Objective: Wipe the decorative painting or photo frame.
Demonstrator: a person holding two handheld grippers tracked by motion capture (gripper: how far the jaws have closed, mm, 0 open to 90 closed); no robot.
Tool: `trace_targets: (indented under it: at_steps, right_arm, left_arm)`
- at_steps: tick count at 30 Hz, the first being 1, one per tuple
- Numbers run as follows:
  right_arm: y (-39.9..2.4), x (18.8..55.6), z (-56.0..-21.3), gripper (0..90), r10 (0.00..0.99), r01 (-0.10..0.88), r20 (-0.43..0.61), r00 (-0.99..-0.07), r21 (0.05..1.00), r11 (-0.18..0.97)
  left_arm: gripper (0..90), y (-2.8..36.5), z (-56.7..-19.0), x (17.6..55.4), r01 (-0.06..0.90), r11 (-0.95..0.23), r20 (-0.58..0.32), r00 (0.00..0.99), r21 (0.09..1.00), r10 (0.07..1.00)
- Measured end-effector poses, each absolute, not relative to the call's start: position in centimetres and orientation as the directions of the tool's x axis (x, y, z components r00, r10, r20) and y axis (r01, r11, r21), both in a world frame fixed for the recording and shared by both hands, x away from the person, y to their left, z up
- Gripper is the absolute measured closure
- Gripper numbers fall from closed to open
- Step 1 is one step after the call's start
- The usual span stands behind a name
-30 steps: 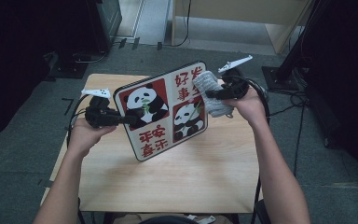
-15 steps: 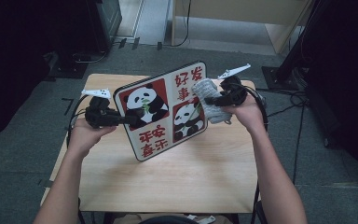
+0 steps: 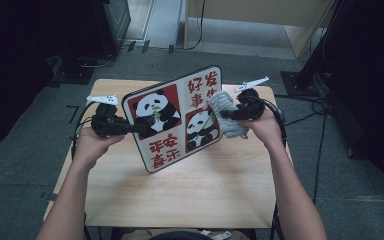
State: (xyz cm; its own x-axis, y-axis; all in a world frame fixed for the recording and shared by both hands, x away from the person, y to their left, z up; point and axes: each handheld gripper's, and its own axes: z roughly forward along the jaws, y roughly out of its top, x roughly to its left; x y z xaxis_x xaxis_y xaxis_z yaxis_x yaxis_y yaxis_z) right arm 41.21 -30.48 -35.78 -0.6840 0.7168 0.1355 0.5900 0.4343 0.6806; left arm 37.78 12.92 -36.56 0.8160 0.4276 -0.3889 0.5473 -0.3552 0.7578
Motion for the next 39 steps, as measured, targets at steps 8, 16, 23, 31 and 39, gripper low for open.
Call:
trace_targets:
  at_steps: [8,16,23,31,39]
  right_arm:
    - [-30.6,40.9,-36.7,67.6,0.72,0.605,0.146,-0.679,0.668,0.434]
    - [-30.7,40.7,-37.5,67.6,0.72,0.613,0.151,-0.677,0.657,0.439]
    - [-30.8,40.6,-38.0,67.6,0.72,0.619,0.151,-0.677,0.646,0.446]
    - [-30.7,40.4,-38.7,67.6,0.723,0.628,0.157,-0.673,0.639,0.445]
    - [-30.8,40.1,-40.0,67.6,0.725,0.631,0.161,-0.67,0.638,0.442]
  left_arm:
    - [77.9,12.8,-36.5,37.6,0.539,-0.353,-0.374,0.818,0.765,0.438]
    - [78.0,12.9,-36.6,37.6,0.542,-0.356,-0.379,0.817,0.762,0.434]
    - [78.1,13.0,-36.6,37.7,0.554,-0.35,-0.392,0.811,0.756,0.435]
    - [78.0,13.0,-36.6,37.8,0.553,-0.342,-0.396,0.81,0.76,0.431]
    - [78.0,13.0,-36.7,37.9,0.556,-0.339,-0.403,0.81,0.759,0.425]
